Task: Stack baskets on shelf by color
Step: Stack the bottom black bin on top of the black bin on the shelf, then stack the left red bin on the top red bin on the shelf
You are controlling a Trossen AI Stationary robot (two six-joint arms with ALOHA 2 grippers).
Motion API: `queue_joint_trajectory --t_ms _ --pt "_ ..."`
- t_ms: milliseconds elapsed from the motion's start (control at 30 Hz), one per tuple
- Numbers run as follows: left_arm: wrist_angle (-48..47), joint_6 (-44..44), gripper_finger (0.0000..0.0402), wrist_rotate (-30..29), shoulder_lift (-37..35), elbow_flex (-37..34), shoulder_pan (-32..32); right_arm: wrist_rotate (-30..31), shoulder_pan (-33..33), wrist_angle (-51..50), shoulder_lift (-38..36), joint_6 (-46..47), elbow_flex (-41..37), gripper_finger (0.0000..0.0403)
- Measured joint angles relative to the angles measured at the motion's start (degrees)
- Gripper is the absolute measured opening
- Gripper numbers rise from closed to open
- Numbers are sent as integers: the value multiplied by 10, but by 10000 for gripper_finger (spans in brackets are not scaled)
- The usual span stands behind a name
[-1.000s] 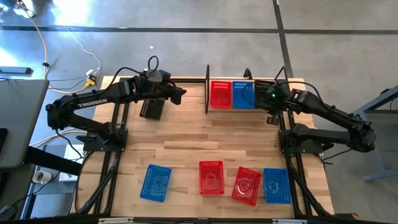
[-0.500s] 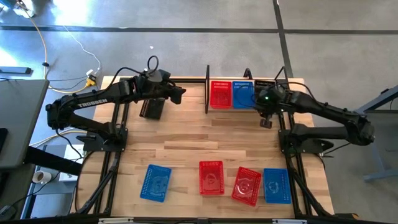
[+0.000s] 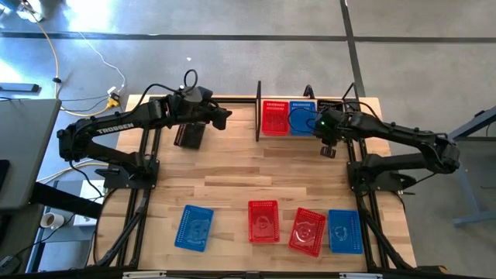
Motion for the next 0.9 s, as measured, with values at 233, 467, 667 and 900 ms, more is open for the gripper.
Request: queue_joint_trajectory --t_ms 233,467,667,900 --pt "0 12 147 0 0 0 0 31 -8 -37 0 22 0 62" --pt "-2 16 147 0 0 0 0 17 -8 -38 -1 51 0 62" --pt "-46 35 147 5 0 0 0 -39 -7 -85 -2 160 47 62" --pt "-118 35 147 33 0 0 -7 -100 35 -125 -2 282 121 62"
